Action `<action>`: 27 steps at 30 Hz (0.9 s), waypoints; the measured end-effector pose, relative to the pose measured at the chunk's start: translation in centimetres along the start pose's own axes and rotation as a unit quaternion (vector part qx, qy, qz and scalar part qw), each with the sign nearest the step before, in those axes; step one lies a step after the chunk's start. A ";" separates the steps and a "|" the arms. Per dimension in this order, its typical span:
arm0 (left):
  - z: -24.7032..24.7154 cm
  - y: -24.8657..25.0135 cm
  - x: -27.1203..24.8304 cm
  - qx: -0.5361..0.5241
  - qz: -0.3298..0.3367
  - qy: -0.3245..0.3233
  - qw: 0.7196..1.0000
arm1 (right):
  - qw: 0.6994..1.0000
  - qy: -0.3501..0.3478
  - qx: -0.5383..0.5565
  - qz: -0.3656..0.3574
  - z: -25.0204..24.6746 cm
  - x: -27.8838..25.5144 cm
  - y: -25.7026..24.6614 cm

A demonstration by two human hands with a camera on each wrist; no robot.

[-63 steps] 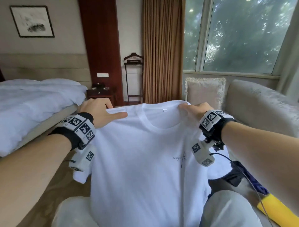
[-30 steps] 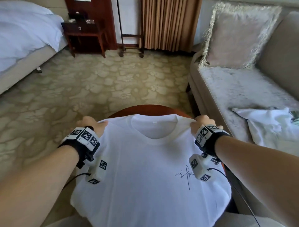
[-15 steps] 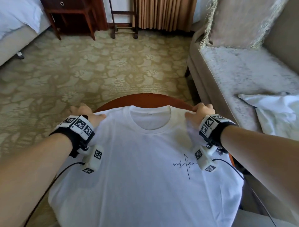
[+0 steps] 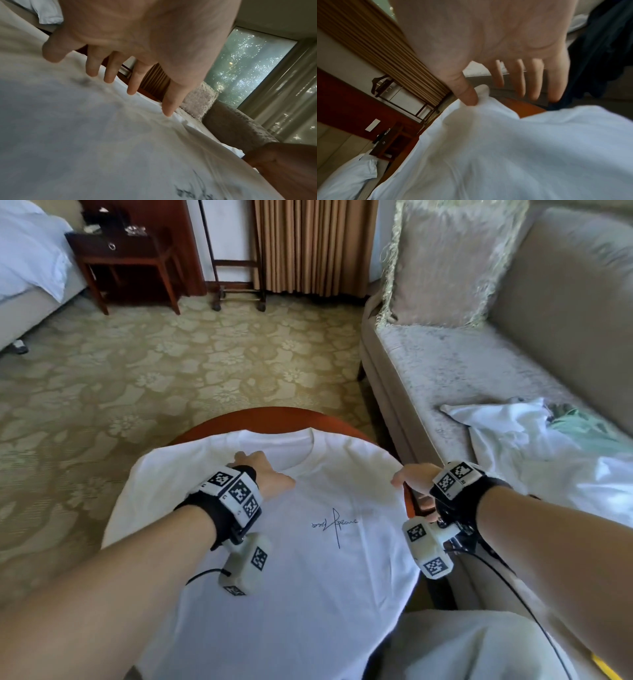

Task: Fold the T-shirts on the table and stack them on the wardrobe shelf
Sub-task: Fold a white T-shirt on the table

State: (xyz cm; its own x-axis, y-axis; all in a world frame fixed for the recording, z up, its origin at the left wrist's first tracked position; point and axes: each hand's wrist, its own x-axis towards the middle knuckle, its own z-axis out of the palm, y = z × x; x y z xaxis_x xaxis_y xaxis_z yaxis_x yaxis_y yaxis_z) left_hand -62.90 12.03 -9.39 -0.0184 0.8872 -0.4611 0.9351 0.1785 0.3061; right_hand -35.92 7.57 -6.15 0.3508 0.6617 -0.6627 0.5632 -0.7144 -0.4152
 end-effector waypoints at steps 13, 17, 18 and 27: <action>5.9 8.9 -2.1 0.049 0.081 -0.072 0.993 | 0.981 0.048 0.130 -0.139 -1.1 1.2 1.7; 6.4 8.7 -1.6 0.090 0.060 -0.085 0.991 | 0.977 0.145 0.114 -0.111 -3.4 1.8 2.4; 6.5 8.7 -1.7 0.094 0.062 -0.080 0.990 | 0.974 0.178 0.088 -0.105 -4.2 1.8 2.7; 6.7 9.1 -2.2 0.088 0.055 -0.062 0.993 | 0.978 -0.024 0.203 0.032 -2.2 2.8 6.1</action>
State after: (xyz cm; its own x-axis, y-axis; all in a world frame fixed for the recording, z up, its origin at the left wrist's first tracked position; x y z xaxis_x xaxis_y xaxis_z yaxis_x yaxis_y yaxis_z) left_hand -52.02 8.87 -11.22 0.1206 0.8363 -0.5348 0.9766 -0.0032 0.2152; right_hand -29.82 5.57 -9.17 0.3352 0.6084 -0.7194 0.1943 -0.7918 -0.5791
